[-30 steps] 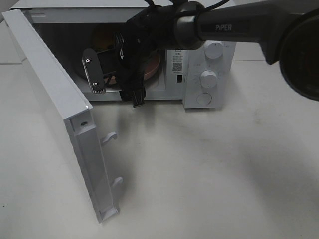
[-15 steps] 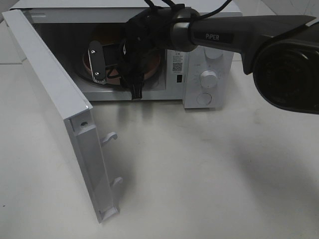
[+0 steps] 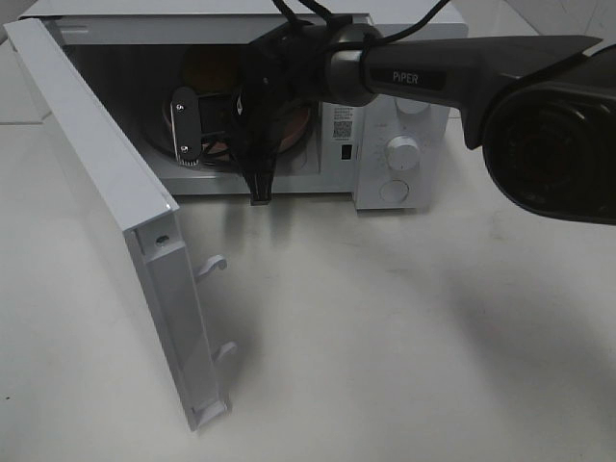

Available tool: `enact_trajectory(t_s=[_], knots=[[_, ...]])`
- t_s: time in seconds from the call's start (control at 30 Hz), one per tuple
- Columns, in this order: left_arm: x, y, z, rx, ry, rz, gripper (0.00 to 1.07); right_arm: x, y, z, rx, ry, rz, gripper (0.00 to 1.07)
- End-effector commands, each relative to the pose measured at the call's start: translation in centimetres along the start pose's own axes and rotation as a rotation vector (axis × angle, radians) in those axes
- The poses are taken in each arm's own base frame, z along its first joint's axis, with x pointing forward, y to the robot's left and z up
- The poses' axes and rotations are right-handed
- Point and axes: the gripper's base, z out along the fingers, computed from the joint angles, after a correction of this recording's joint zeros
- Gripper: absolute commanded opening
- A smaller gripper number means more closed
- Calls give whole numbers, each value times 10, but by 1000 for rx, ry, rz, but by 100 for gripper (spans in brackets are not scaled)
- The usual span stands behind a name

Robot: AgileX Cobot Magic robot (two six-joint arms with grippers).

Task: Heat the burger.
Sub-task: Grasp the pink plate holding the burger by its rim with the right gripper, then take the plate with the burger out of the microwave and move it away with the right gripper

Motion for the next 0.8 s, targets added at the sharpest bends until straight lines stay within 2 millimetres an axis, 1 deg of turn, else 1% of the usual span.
enact_trajectory(t_s=[0.03,0.17,0.33,0.37,0.4,0.53,0.63,0.8], knots=[[0,0,-3,3,-32,-2,102,-2,-9,-8,41,-20,13,0],[0,0,-3,3,-32,-2,102,-6,-6,-11,19,-15,-11,0],[0,0,-3,3,-32,-2,102,-10,-2,-20,6,-17,-79,0],[0,0,-3,3,-32,-2,102,-10,-2,-20,6,-17,-79,0],[0,0,-3,3,-32,-2,102,-10,-2,-26,12,-21,-107,0],[0,0,-3,3,-32,-2,102,-9,0,-35,39,-40,-144,0],[0,0,-3,3,-32,-2,102,-8,1,-38,48,-47,-147,0],[0,0,-3,3,-32,-2,102,-4,10,-48,64,-63,-221,0]])
